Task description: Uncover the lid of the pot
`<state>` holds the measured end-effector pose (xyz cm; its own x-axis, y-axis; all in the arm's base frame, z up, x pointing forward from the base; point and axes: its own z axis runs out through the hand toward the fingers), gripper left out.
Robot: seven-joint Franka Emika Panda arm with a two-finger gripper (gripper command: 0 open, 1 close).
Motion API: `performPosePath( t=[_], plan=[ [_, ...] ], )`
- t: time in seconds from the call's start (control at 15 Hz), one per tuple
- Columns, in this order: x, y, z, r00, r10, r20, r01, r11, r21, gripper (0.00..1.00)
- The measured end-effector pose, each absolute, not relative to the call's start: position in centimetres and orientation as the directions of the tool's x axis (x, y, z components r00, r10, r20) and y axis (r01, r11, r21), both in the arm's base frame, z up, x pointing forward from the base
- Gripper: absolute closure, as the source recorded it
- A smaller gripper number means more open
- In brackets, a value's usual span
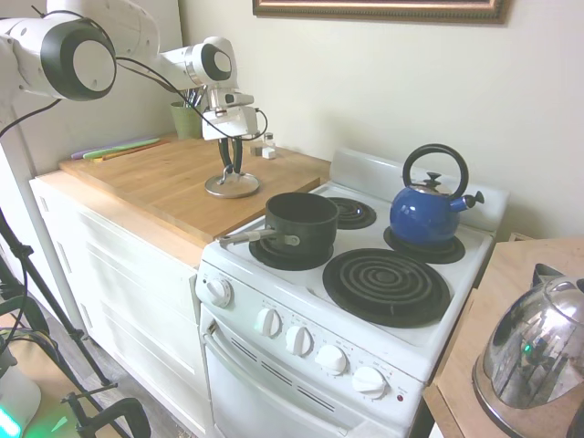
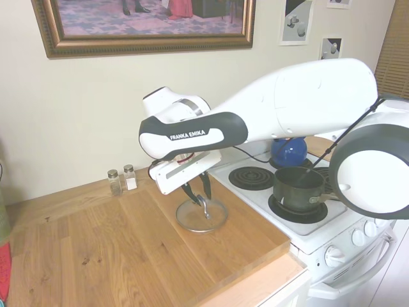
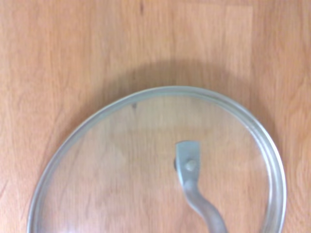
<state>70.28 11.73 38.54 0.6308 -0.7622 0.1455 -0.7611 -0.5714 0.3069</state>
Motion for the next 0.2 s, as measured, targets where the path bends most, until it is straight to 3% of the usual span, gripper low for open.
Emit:
performPosePath(
  t=[0.2],
  plan=[
    [69.5,12.4,42.6,0.635,-0.75,0.185,-0.769,-0.591,0.243,0.0]
  ],
)
